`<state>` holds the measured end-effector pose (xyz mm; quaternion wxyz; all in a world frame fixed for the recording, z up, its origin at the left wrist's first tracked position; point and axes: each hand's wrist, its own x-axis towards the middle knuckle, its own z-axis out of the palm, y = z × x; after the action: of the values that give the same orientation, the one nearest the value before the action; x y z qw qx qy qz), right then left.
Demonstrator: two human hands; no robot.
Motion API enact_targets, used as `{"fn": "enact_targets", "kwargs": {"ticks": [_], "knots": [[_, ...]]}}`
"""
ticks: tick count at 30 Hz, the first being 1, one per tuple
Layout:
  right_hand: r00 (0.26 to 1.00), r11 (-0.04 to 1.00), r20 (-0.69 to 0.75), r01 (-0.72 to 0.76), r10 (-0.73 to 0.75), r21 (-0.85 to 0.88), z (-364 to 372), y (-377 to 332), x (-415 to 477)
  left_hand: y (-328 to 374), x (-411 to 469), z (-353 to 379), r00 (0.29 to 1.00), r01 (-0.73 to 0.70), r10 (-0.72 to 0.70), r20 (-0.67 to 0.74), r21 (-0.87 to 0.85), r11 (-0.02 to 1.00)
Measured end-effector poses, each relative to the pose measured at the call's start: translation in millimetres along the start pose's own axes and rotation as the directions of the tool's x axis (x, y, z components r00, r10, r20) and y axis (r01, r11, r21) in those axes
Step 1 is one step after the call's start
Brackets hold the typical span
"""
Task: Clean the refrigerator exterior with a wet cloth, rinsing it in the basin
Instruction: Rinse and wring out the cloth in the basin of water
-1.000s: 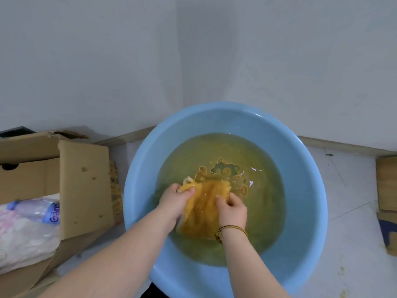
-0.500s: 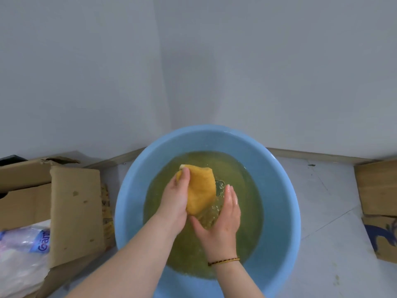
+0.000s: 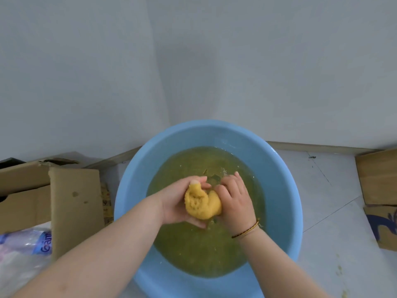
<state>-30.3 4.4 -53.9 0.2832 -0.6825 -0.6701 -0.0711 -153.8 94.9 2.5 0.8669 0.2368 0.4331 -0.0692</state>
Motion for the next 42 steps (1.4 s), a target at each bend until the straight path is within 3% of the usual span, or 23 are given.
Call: {"fn": "enact_targets", "kwargs": {"ticks": [3,5,9,11,13,15,16,18,20,22,25,27,28,30,31,32,34,37,39,42], "knots": [[0.98,0.98,0.131,0.163,-0.148,-0.115,-6,13,8,-3,6,-1,0.98,0.143,-0.16,0.121,0.143,0.979],[0.953,0.946,0.255,0.225,-0.164,-0.233,-10,17,11,-5,9,2,0.965,0.152,-0.205,0.163,0.287,0.946],[0.88,0.905,0.398,0.366,-0.261,-0.216,-11,24,12,-7,19,3,0.983,0.133,-0.183,0.024,0.595,0.793],[0.814,0.921,0.546,0.344,-0.196,-0.182,-14,19,18,-10,25,9,0.992,0.125,-0.07,-0.104,0.82,0.558],[0.664,0.946,0.748,0.247,-0.009,-0.208,-17,15,25,-14,32,16,0.97,0.158,0.149,-0.191,0.966,0.205],[0.502,0.964,0.843,0.062,0.195,-0.26,-17,8,26,-16,35,19,0.931,0.2,0.322,-0.169,0.978,-0.065],[0.458,0.961,0.851,-0.028,0.257,-0.275,-15,6,27,-16,36,17,0.923,0.192,0.367,-0.117,0.965,-0.178],[0.376,0.944,0.867,-0.183,0.327,-0.276,-13,3,28,-17,34,12,0.925,0.157,0.379,-0.008,0.918,-0.365],[0.258,0.904,0.895,-0.329,0.364,-0.273,-13,-1,30,-20,32,8,0.932,0.131,0.36,0.043,0.886,-0.444],[0.213,0.895,0.906,-0.349,0.365,-0.278,-15,-6,32,-24,31,6,0.926,0.127,0.374,0.044,0.899,-0.42],[0.31,0.891,0.851,-0.31,0.424,-0.331,-16,-9,26,-27,28,5,0.888,0.142,0.459,-0.04,0.972,-0.189],[0.43,0.853,0.742,-0.345,0.514,-0.391,-20,-13,23,-29,18,5,0.815,0.169,0.534,-0.225,0.974,0.153],[0.541,0.842,0.645,-0.333,0.539,-0.425,-23,-13,22,-28,10,9,0.787,0.16,0.504,-0.355,0.907,0.39],[0.759,0.849,0.44,-0.278,0.481,-0.448,-20,-11,19,-26,-5,19,0.818,0.059,0.26,-0.513,0.524,0.85],[0.86,0.867,0.335,-0.212,0.384,-0.451,-19,-12,19,-23,-8,25,0.855,0.0,0.129,-0.503,0.248,0.969],[0.93,0.887,0.256,-0.129,0.263,-0.443,-18,-14,18,-19,-8,29,0.88,-0.032,0.032,-0.474,0.009,0.999],[0.994,0.927,0.089,-0.028,0.066,-0.374,-11,-18,13,-14,-3,29,0.887,-0.061,-0.083,-0.454,-0.294,0.954],[0.994,0.971,-0.054,0.083,-0.097,-0.224,-4,-26,11,-14,6,24,0.859,-0.138,-0.088,-0.504,-0.393,0.909],[0.996,0.994,-0.081,0.038,-0.047,-0.103,-3,-32,10,-16,11,23,0.846,-0.228,-0.032,-0.533,-0.415,0.881],[0.97,0.969,-0.039,-0.239,0.242,0.066,-2,-48,9,-9,12,28,0.759,-0.403,0.089,-0.645,-0.358,0.842]]}}
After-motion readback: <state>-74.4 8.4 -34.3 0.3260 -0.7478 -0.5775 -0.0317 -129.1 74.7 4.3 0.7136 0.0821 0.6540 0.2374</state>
